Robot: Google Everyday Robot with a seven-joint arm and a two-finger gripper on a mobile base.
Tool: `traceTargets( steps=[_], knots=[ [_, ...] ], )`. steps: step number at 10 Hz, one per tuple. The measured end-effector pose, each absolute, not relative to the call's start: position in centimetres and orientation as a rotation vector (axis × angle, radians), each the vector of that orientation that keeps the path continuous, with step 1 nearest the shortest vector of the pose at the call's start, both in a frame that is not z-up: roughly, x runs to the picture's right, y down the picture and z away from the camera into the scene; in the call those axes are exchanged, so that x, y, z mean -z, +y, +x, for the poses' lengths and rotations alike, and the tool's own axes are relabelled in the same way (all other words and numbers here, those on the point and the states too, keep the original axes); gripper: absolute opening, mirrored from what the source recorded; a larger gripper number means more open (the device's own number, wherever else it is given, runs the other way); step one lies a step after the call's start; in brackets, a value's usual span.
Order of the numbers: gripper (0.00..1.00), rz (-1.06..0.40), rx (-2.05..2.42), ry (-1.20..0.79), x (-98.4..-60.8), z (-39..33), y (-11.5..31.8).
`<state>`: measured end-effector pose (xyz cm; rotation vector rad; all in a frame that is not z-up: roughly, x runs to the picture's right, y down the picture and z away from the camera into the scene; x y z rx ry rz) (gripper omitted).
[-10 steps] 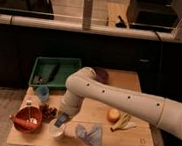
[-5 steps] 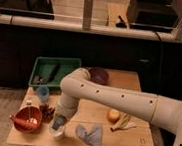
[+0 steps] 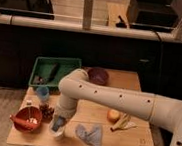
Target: Place sponge in paper cup
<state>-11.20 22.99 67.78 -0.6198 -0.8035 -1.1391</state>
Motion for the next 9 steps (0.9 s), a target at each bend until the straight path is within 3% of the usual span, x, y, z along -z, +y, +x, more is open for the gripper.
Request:
traceTargets(
  steps=[3, 9],
  knots=[
    [0.05, -0.625, 1.152, -0.806, -67.95, -11.10, 23.17],
    [0.19, -0.630, 1.177, -0.806, -68.23, -10.86, 23.31]
  ],
)
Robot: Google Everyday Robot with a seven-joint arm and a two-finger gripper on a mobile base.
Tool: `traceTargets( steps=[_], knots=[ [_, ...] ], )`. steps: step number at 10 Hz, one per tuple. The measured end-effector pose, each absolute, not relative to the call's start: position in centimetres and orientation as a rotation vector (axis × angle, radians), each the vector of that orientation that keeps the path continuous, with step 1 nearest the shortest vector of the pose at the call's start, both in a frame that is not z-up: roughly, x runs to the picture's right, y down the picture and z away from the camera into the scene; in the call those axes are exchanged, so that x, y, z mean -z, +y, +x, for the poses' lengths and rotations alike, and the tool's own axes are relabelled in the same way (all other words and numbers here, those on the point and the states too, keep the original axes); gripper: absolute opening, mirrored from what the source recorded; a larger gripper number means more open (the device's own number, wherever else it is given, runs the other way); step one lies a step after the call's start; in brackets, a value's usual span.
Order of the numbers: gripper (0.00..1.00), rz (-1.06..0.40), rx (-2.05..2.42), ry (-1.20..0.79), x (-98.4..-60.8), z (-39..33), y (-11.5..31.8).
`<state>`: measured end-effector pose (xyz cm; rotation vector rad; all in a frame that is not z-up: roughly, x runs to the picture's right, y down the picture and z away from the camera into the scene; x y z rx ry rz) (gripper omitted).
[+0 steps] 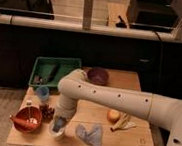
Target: Place sponge in paper cup
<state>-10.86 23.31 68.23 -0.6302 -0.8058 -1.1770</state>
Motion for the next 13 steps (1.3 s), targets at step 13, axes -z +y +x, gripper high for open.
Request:
traceTargets(
  steps=[13],
  knots=[
    [0.20, -0.635, 1.220, -0.805, -68.56, -9.99, 23.32]
  ],
)
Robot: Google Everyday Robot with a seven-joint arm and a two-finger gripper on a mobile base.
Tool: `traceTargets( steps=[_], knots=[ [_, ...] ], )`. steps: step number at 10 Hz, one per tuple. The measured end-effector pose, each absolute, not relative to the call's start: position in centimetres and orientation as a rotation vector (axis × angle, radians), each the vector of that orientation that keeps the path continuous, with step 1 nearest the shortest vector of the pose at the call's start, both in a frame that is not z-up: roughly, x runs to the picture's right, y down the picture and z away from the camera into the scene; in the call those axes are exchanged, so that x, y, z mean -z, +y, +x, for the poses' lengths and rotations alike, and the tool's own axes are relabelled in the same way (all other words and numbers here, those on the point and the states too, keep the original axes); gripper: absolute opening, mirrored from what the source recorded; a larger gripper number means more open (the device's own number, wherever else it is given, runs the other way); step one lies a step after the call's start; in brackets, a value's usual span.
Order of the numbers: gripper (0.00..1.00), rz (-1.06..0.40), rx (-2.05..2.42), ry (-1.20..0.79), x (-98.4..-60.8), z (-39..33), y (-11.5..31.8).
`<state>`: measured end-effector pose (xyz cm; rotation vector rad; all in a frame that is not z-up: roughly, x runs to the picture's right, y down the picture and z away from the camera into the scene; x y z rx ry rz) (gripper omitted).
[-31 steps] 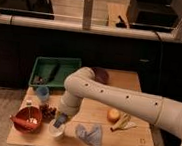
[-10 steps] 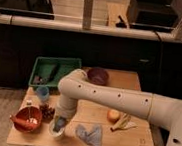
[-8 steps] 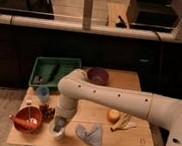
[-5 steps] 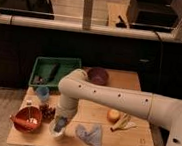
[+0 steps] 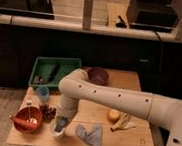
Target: Place sponge in paper cup
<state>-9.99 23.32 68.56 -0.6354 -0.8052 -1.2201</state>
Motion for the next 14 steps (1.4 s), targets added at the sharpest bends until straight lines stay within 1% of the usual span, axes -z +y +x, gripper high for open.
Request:
traceTargets(
  steps=[1, 2, 6, 7, 8, 11, 12, 14],
  knots=[
    [0.23, -0.636, 1.222, -0.804, -68.58, -9.92, 23.31],
    [0.25, -0.635, 1.225, -0.804, -68.59, -9.86, 23.33],
    [0.25, -0.631, 1.234, -0.803, -68.65, -9.50, 23.28],
    [0.24, -0.630, 1.235, -0.803, -68.67, -9.44, 23.28],
    [0.18, -0.630, 1.238, -0.803, -68.69, -9.41, 23.31],
    [0.17, -0.628, 1.244, -0.803, -68.75, -9.26, 23.31],
    [0.13, -0.627, 1.246, -0.804, -68.76, -9.24, 23.31],
    [0.12, -0.627, 1.250, -0.804, -68.78, -9.20, 23.34]
  ],
)
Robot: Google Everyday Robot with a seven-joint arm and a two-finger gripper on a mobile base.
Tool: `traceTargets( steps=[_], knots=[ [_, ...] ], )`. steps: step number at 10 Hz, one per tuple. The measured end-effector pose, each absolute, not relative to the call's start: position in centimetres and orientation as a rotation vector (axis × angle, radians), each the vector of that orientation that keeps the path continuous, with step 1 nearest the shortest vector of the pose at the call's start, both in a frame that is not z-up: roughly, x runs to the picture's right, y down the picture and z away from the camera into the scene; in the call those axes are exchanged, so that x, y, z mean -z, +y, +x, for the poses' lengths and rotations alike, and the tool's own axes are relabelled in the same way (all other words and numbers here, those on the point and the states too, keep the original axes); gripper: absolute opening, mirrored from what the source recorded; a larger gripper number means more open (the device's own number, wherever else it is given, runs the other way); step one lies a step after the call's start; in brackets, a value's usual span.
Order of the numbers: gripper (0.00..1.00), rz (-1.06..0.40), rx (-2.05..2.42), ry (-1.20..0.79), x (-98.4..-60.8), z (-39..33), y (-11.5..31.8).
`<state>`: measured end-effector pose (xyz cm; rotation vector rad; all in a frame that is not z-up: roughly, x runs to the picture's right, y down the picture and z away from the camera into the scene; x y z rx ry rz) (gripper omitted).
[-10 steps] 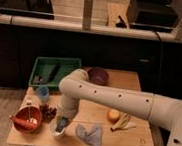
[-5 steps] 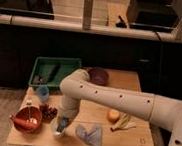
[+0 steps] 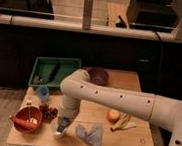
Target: Place sponge in paper cup
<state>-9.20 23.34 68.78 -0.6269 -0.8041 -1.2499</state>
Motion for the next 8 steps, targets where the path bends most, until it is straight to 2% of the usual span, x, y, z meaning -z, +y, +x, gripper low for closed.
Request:
traceTargets(
  steps=[4, 6, 8],
  knots=[
    [0.12, -0.627, 1.259, -0.805, -68.88, -9.00, 23.39],
    [0.18, -0.626, 1.262, -0.804, -68.91, -8.81, 23.38],
    [0.11, -0.629, 1.268, -0.805, -68.94, -8.72, 23.43]
  ],
)
